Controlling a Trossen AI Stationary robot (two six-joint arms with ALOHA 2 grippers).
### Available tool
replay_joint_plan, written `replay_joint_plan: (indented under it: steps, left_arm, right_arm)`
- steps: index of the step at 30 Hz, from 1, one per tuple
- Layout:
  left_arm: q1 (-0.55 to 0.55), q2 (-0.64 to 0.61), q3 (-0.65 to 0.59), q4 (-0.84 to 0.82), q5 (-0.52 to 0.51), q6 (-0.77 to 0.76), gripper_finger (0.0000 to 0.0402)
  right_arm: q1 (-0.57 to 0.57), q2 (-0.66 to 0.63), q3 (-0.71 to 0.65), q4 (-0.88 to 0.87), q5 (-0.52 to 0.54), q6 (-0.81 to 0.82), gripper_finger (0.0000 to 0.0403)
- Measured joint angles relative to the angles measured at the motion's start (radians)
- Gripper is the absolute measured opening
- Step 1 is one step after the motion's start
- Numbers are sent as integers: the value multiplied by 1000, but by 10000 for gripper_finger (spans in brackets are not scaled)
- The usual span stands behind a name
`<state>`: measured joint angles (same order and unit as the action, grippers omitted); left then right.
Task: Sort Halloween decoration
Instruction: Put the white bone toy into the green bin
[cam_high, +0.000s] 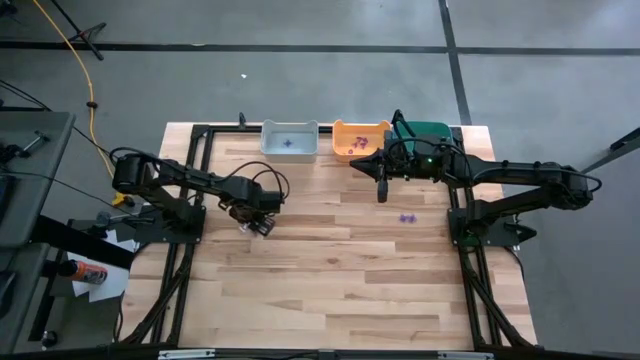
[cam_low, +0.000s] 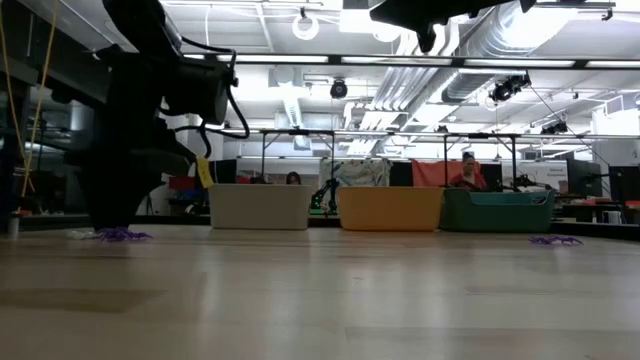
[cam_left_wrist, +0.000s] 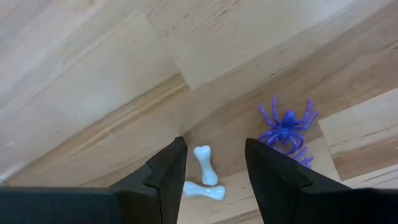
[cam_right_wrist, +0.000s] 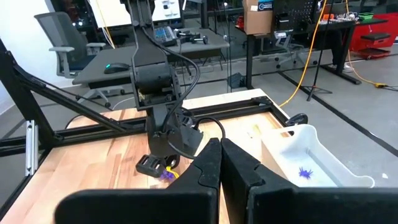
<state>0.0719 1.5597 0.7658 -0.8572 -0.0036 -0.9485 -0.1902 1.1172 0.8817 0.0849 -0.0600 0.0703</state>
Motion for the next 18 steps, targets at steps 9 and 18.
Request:
replay_joint_plan:
  steps: [9, 18]
  left_arm:
    - [1, -11, -73, 42, 38, -19, 156]
    - [6, -27, -82, 51, 43, 6, 144]
  right_arm:
    - [0, 0, 0, -1, 1, -3, 0]
    - [0, 0, 0, -12, 31, -1, 0]
